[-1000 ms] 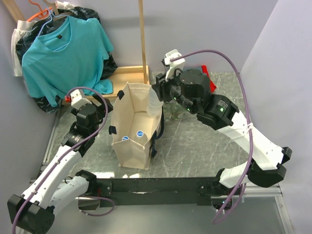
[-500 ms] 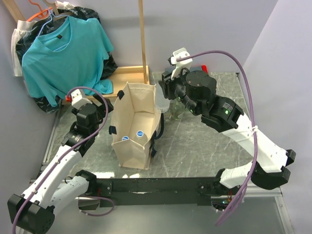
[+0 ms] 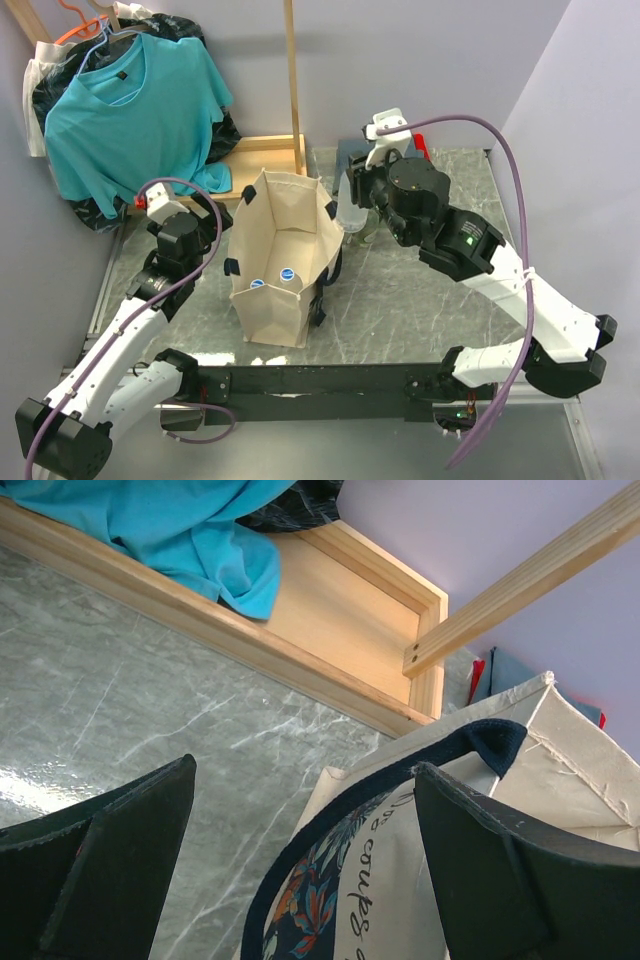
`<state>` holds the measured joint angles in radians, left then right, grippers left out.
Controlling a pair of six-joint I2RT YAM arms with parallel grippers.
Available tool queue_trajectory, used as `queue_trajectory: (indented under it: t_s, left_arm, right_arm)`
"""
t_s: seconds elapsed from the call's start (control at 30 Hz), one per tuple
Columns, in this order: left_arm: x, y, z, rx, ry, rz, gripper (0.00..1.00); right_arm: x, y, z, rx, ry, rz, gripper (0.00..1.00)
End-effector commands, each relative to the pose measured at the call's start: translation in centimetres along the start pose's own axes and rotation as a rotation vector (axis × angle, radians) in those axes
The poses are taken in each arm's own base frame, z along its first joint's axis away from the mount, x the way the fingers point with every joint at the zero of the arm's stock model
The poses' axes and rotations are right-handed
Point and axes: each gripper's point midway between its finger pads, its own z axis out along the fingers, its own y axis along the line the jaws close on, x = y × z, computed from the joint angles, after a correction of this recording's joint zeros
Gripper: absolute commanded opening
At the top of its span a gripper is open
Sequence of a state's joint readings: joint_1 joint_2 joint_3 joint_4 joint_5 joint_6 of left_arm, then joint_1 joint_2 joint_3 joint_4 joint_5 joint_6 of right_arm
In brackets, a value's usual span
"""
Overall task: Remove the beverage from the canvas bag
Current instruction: Place the drink at the center of the board.
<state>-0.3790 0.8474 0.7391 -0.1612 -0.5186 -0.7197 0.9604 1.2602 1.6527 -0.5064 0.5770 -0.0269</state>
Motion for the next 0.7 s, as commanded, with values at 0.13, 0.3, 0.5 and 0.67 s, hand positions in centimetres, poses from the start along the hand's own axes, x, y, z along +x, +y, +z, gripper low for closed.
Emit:
queue_trajectory:
  t_s: [0.13, 0.3, 0.5, 0.67]
  left_arm:
    - [-0.9, -1.5, 0.1, 0.053, -0.022, -0.04, 0.96]
    - [-1.0, -1.6, 0.1, 0.054, -0.026, -0.037, 0.96]
    - [-0.9, -1.6, 0.3, 0.05, -0.021, -0.033, 0.96]
    - [-0.8, -1.4, 0.2, 0.045, -0.021, -0.033, 0.96]
  right_arm:
    - [-3.5, -5.0, -1.3, 0.135, -0.149, 0.173, 0.0]
    - [-3.2, -5.9, -1.4, 0.151, -0.149, 0.184, 0.0]
    - [-3.0, -6.2, -1.3, 0.153, -0.152, 0.182, 0.0]
    - [-1.0, -6.4, -0.2, 0.171, -0.125, 0.19, 0.0]
